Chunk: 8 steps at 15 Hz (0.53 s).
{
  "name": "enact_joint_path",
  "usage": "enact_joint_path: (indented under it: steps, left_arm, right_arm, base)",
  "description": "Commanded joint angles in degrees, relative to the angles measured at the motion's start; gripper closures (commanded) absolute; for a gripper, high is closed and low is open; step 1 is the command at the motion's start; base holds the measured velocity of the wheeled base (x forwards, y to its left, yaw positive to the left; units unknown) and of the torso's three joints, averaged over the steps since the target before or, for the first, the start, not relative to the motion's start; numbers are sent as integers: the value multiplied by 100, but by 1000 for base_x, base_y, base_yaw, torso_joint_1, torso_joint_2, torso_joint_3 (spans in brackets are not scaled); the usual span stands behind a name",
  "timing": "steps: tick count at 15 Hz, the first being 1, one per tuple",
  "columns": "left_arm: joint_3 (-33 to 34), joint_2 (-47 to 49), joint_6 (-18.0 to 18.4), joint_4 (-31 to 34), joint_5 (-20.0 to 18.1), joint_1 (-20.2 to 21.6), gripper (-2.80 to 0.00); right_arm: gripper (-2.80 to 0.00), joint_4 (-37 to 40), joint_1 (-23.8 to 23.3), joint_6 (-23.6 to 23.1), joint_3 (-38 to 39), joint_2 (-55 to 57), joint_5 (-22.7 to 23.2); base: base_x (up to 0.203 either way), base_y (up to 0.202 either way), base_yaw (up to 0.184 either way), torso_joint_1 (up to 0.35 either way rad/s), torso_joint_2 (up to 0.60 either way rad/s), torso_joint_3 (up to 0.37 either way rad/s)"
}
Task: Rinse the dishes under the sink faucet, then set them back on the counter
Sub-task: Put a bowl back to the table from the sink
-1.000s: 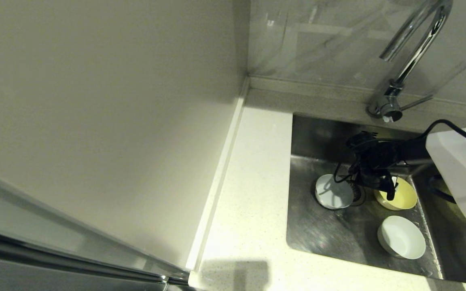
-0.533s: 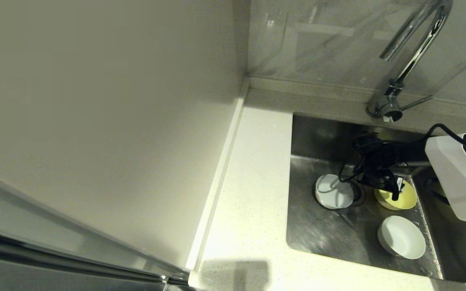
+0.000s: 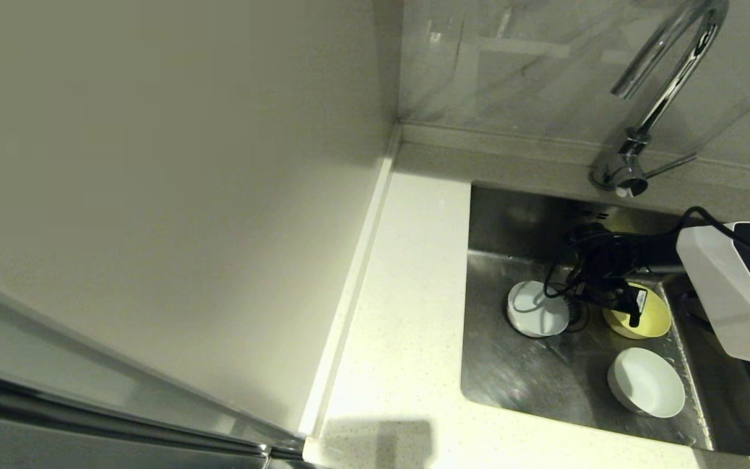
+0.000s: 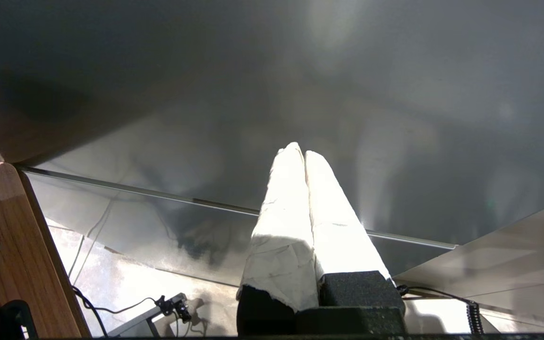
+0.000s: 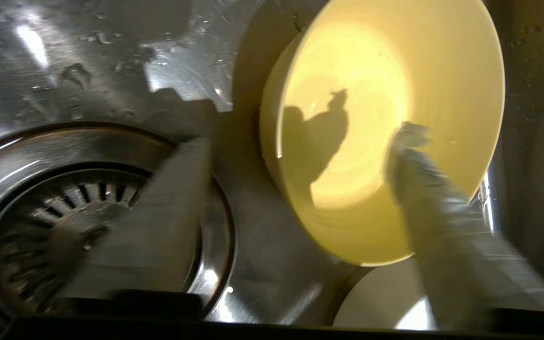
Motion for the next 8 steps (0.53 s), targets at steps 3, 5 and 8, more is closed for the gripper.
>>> enact_joint_path:
  steps: [3,5,8]
  left_arm:
    - [18,0,-2,-4,2,2,0]
    - [18,-3,-2,-4,2,0,0]
    - [18,-3,-2,-4,2,0,0]
  right_arm:
    - [0,24,-5,40,26,-27,3]
    - [0,48,-5,222,75,-133,20]
    - [0,50,-5,376,94,-197,79]
  base:
    - [0,0,0,0,0,0]
    - [0,0,0,0,0,0]
    - [0,0,0,0,0,0]
